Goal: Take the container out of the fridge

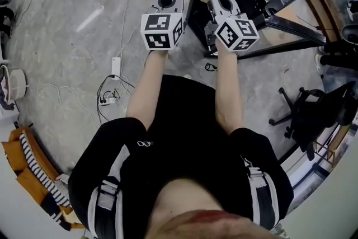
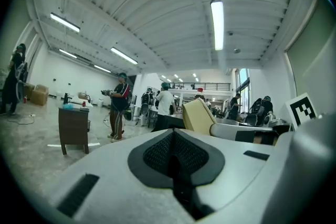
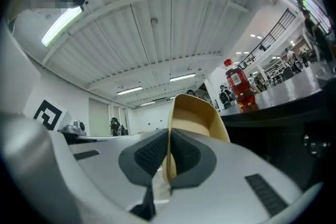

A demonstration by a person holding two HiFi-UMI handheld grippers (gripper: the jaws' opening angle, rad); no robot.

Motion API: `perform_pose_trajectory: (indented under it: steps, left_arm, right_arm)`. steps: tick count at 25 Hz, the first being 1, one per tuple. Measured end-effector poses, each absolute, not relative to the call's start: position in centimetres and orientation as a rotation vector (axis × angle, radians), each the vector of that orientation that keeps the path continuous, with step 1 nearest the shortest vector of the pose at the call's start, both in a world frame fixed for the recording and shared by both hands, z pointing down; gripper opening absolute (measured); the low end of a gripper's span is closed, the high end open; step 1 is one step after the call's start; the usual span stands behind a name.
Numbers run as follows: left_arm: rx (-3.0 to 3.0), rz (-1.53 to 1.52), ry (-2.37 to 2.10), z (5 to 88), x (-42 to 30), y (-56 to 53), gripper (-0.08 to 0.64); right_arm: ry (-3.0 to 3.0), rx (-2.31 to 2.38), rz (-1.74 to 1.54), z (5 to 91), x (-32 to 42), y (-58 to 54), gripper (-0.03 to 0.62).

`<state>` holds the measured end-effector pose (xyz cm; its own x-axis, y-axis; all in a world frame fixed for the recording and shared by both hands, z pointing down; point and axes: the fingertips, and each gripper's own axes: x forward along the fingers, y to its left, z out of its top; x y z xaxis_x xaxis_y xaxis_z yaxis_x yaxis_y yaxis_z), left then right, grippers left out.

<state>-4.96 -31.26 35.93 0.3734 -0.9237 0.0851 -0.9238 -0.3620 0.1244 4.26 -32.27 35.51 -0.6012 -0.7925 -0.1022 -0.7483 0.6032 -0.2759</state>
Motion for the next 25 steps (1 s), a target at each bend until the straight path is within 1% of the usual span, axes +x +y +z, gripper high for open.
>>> perform_pose_trajectory:
  steps: [12,25]
  left_arm:
    - [2.472,-0.020,-1.713,35.1,-5.8,-30.2,0.011]
    - [2.486,-0.013,-1.681,35.4,-4.4,-30.6,0.010]
  right_arm:
    - [2.617,-1.238,-0.286,35.0,3.8,-31.6,0.018]
    - [2.611,-1.258,-0.287,35.2,5.4,-31.8,0.018]
